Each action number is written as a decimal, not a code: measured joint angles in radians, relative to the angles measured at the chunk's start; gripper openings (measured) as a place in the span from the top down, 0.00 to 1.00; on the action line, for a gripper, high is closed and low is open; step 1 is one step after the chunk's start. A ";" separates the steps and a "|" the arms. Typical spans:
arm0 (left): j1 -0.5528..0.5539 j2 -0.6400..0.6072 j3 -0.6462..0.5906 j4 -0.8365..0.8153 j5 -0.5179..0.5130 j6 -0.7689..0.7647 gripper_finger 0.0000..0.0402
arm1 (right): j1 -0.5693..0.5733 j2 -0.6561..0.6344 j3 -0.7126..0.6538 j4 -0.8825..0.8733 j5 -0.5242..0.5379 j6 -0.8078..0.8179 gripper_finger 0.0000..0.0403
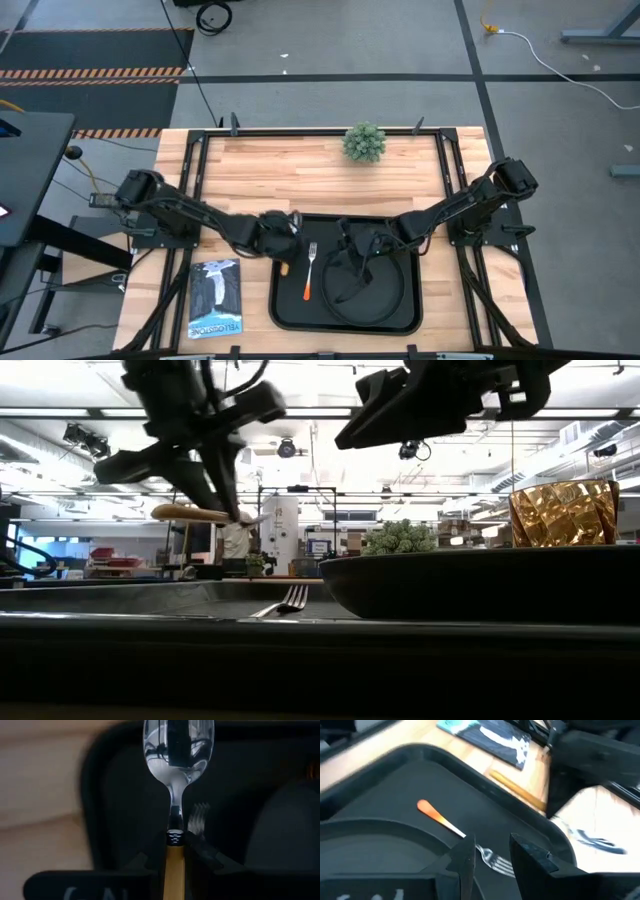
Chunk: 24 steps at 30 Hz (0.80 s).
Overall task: Pick and place plate/cup/fork/spoon on tray
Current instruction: Put the orange spoon on the black tray to the left of the orange fork
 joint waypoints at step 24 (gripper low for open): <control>-0.187 0.348 0.267 -0.164 0.058 -0.308 0.86 | 0.147 0.000 0.000 -0.034 0.040 0.053 0.68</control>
